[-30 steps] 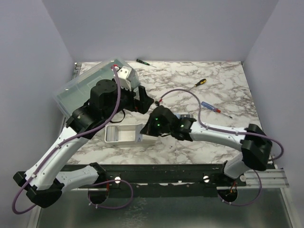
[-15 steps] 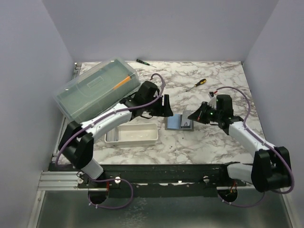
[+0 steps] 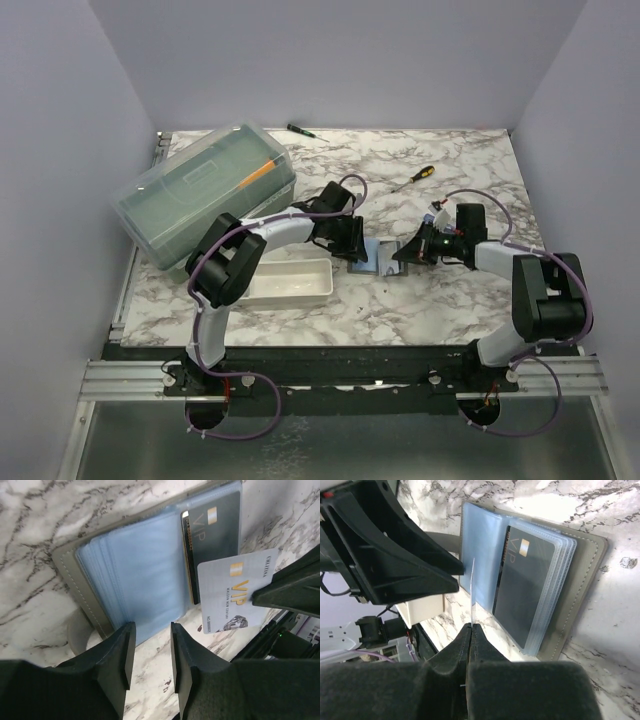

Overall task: Put the credit cards into the card holder
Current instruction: Insert the credit card into the card holder.

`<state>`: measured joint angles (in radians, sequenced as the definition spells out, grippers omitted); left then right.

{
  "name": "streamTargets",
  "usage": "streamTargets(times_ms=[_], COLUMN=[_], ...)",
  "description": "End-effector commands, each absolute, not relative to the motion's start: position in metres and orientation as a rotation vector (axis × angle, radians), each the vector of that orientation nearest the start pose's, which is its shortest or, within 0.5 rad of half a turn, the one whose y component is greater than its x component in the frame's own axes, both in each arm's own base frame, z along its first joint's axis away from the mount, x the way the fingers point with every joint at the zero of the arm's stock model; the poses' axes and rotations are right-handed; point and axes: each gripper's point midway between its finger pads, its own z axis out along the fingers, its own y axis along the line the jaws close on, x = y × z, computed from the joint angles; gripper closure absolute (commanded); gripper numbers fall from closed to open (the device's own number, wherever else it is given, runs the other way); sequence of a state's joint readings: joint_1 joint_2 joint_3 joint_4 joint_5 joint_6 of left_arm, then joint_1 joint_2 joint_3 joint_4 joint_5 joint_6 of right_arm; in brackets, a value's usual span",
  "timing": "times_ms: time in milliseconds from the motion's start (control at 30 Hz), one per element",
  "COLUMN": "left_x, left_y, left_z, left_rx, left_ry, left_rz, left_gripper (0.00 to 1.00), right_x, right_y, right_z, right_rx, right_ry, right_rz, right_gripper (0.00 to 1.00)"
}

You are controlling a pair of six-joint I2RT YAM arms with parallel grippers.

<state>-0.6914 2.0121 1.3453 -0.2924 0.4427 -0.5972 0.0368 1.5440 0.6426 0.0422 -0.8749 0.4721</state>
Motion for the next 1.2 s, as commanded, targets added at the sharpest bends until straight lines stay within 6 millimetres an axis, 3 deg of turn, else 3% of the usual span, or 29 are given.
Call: streamTargets(times_ms=[0,333,500,633,700,867,967,1167], left_x=[0.304,0.308,0.307,0.314,0.318,0.319,0.317,0.318], left_y=[-0.362,-0.347,-0.345,-0.341,-0.34,-0.34,-0.342,-0.343], left_z=[0.034,0.029,0.036,0.049,0.053,0.04,0.029,0.025], left_rx=[0.332,0.326,0.35,0.37,0.378,0.379,0.375,0.377], left_ry=[2.741,2.75,2.731,2.676,2.661,2.696,2.736,2.742], left_rz=[-0.971,-0.903,-0.894,-0.851,-0.828,-0.81,-0.819,-0.809], left_gripper=[0.61,0.64,0.59,0.45,0.44,0.47,0.54,0.61], right_x=[0.293,0.299,0.296,0.297,0.3,0.305,0.307,0.313], right_y=[0.159,0.154,0.159,0.159,0.159,0.159,0.16,0.16], right_z=[0.064,0.051,0.044,0.04,0.039,0.032,0.029,0.027], right_rx=[0.033,0.098,0.085,0.081,0.082,0.088,0.093,0.091], right_ry=[2.362,2.401,2.4,2.4,2.402,2.416,2.424,2.421], right_rz=[1.354,1.356,1.422,1.435,1.43,1.445,1.453,1.46], right_gripper=[1.0,1.0,1.0,1.0,1.0,1.0,1.0,1.0])
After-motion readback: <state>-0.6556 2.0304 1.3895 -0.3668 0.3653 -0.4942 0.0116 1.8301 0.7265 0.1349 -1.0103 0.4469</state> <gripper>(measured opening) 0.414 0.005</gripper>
